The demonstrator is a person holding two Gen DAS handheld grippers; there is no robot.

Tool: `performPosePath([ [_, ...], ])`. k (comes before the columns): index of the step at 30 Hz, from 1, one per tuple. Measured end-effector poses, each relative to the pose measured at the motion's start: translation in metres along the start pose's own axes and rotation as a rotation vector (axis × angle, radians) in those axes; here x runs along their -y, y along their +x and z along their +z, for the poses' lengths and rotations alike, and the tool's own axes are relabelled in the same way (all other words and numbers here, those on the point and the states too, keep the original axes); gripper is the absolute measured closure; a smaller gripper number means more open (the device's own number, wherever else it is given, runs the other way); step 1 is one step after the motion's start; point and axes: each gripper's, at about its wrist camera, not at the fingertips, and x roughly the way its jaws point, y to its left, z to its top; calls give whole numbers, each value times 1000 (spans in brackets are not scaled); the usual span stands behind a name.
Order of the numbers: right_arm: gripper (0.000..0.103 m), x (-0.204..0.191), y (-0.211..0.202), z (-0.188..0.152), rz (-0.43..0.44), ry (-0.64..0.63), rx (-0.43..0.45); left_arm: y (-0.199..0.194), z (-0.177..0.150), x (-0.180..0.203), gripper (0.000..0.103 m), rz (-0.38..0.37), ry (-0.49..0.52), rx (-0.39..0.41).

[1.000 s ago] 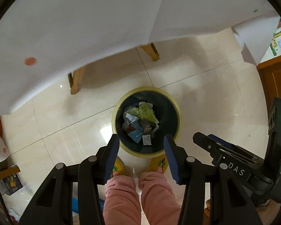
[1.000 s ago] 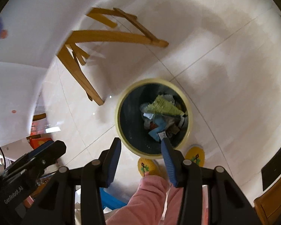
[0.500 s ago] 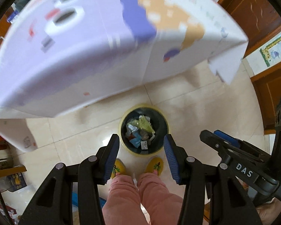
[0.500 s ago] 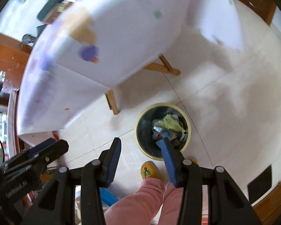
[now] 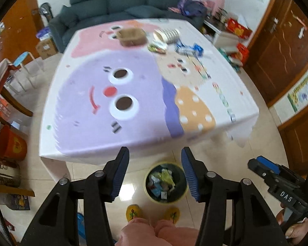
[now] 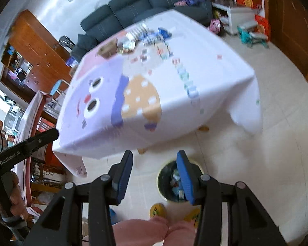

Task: Collect trash
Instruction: 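Move both open tools back up to the remaining trash on the table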

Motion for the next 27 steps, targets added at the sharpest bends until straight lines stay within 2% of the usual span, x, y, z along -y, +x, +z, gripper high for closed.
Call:
performPosePath([
  [7,58,-11,-6,27,38,-45,30,-20,21,-24,50,23,-85,44],
  [15,58,-24,10,57,53,-49,31,0,58,-40,49,17,-102,38],
  [21,58,-34,40,95,14,-13,24,38,116,-63,49,-29,-96,28],
  [27,58,-55,77,148,-31,57,28,89,195,-92,49,-70,-58,-10],
])
